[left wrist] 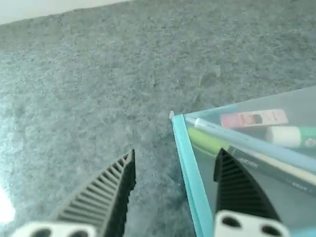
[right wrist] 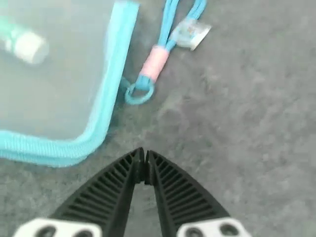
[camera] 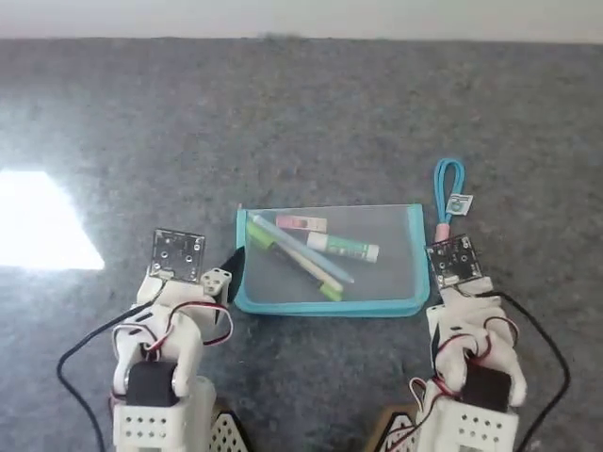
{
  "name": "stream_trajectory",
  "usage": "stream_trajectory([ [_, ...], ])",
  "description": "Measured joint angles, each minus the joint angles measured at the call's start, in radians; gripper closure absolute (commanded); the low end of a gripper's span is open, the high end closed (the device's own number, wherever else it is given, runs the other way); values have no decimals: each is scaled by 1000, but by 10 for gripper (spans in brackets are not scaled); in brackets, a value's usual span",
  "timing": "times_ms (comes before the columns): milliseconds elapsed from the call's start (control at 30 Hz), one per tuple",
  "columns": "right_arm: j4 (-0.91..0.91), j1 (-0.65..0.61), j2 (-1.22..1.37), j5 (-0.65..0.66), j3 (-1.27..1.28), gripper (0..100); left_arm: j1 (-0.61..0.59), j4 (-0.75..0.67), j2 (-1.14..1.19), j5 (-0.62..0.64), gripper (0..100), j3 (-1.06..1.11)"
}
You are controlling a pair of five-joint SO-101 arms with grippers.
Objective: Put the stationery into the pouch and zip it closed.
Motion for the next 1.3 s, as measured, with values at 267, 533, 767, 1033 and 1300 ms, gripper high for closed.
stream_trajectory([
  [267,-26,0,2,-146,48,990,-2,-37,0,0,752,54],
  [533,-35,6,2,-230,49,990,-2,184,0,0,752,54],
  [767,-5,6,2,-230,49,990,-2,229,0,0,752,54],
  [1033,3,6,2,-230,49,990,-2,229,0,0,752,54],
  [1300,3,6,2,-230,49,990,-2,229,0,0,752,54],
])
